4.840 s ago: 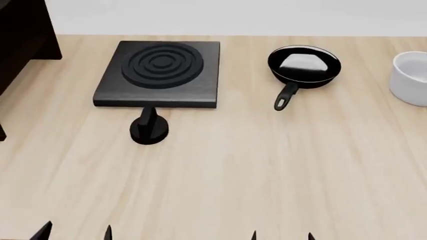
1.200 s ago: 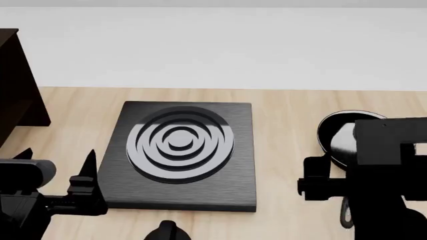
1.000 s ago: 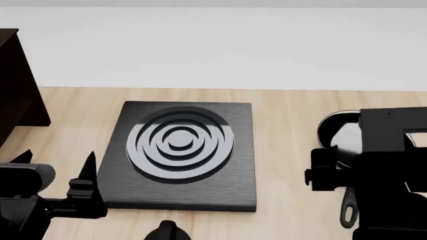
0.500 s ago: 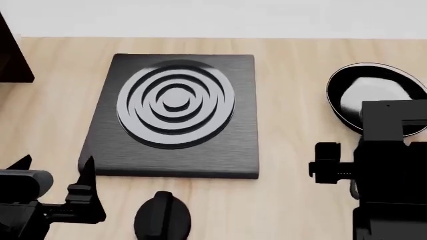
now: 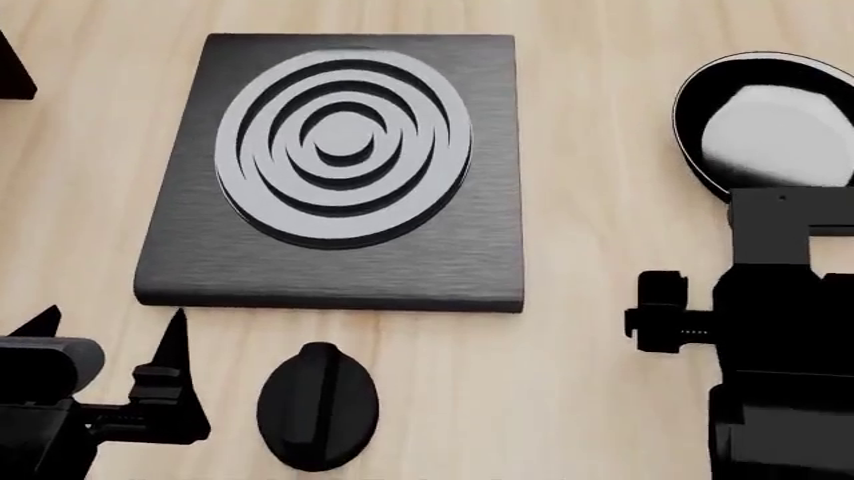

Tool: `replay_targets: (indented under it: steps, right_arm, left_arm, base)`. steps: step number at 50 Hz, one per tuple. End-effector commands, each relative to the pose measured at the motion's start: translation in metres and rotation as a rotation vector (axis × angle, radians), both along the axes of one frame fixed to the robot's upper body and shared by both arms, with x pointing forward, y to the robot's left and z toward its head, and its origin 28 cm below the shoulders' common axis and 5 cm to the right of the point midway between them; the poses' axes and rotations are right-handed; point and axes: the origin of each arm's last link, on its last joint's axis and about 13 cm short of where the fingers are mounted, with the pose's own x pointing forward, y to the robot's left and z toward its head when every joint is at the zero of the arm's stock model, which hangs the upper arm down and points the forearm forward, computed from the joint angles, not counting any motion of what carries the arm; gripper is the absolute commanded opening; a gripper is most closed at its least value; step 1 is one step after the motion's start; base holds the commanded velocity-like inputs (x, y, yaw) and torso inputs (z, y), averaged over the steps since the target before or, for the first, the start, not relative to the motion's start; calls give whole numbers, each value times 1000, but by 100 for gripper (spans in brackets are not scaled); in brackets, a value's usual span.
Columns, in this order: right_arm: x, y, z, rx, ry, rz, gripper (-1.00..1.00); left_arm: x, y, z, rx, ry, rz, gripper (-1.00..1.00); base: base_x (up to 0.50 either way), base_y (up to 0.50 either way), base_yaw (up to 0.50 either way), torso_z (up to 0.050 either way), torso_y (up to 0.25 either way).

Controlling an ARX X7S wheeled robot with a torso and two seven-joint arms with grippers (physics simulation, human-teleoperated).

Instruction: Put the frying pan on the cabinet shelf.

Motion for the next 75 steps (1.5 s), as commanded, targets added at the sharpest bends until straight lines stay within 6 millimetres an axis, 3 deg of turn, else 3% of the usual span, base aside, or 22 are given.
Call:
replay_targets:
  steps: [1,10,11,23,44,55,63,75]
  right_arm:
    - [8,-3,-1,17,11,-23,100]
    - [7,-3,-6,38,2,-19,100]
    - [7,-3,-6,40,1,-18,-100]
    - [-3,-2,5,85,-38,-18,-100]
    - [-28,-5,59,14,-210,5,-100]
    - [-40,8,87,-29,-293,70,-100]
    - [-51,25,113,-71,-359,208,-100]
    - [-70,55,144,-58,-424,413,-100]
  left_arm:
    - [1,1,0,-6,-15,3,100]
    - [-1,0,5,-2,-20,8,100]
    - [-1,0,5,-2,-19,8,100]
    - [-2,1,4,-8,-17,13,100]
    - [2,-1,8,-13,-24,13,100]
    - [4,0,10,-16,-22,21,100]
    - [7,4,22,-24,-21,30,100]
    - [1,4,66,-38,-38,-12,100]
  base:
    - [0,4,-5,0,0]
    - [0,2,-2,0,-2]
    - [0,0,-5,0,0]
    - [0,2,-2,0,-2]
    - [0,2,-2,0,0]
    - [0,2,-3,0,0]
    - [0,2,-2,0,0]
    - [0,2,-2,0,-1]
